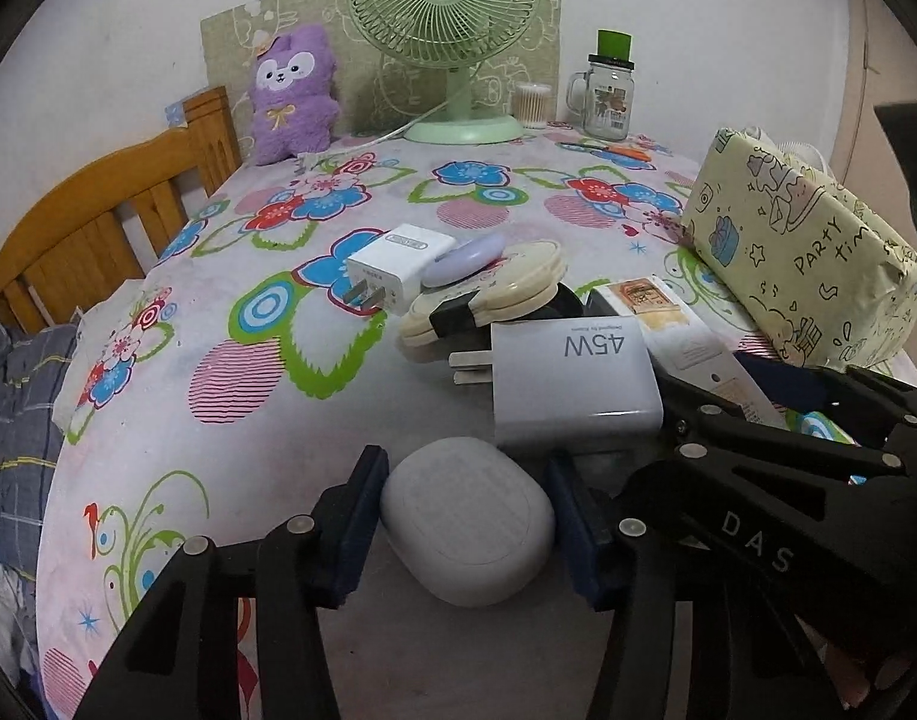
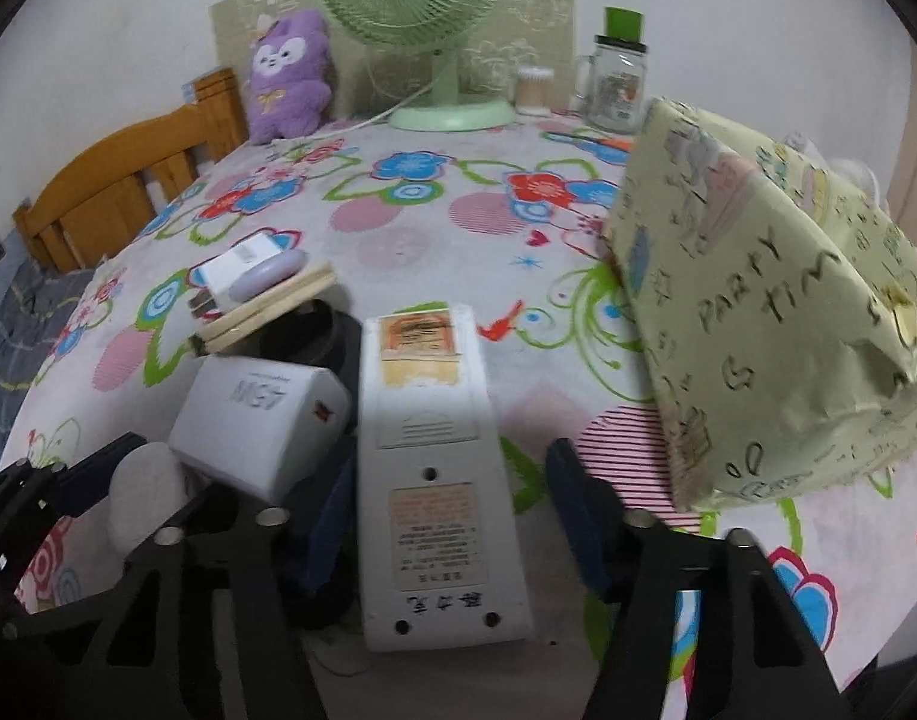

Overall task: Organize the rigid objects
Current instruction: 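Grasp the white labelled device with the right tool while the left tool grasps the white earbud case, then carry the white device with the right tool while the left tool carries the earbud case to the yellow box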

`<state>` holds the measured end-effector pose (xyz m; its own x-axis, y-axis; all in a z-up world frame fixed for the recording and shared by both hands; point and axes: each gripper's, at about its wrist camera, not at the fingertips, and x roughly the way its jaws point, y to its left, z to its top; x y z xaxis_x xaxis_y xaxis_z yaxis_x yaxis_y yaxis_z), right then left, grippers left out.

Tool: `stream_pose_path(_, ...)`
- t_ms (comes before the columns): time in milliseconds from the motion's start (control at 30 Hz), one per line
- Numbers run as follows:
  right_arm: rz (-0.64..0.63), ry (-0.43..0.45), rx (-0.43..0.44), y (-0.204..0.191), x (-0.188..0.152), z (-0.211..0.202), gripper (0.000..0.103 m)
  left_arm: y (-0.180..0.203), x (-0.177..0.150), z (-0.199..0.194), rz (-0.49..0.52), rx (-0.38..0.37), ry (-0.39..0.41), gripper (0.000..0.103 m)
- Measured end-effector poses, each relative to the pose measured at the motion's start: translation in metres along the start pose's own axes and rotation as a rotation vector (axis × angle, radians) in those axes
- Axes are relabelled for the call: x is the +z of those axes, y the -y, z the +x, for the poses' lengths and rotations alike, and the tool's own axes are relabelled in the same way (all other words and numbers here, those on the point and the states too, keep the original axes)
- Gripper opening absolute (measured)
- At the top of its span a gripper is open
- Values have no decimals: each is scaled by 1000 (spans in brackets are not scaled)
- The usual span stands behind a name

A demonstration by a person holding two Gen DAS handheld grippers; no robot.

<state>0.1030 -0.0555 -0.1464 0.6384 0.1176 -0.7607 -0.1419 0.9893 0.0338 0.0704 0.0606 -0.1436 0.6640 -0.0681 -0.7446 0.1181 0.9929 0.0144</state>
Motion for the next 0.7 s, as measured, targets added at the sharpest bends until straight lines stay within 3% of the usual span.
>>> stream_pose_path(300,16,-11,-16,3,-3,-8,48,3,-1,-8,3,15,4,55)
stream_pose_path(700,35,43,-16,17,-10,-41,47,10,-2,-33,-11,19,36,55)
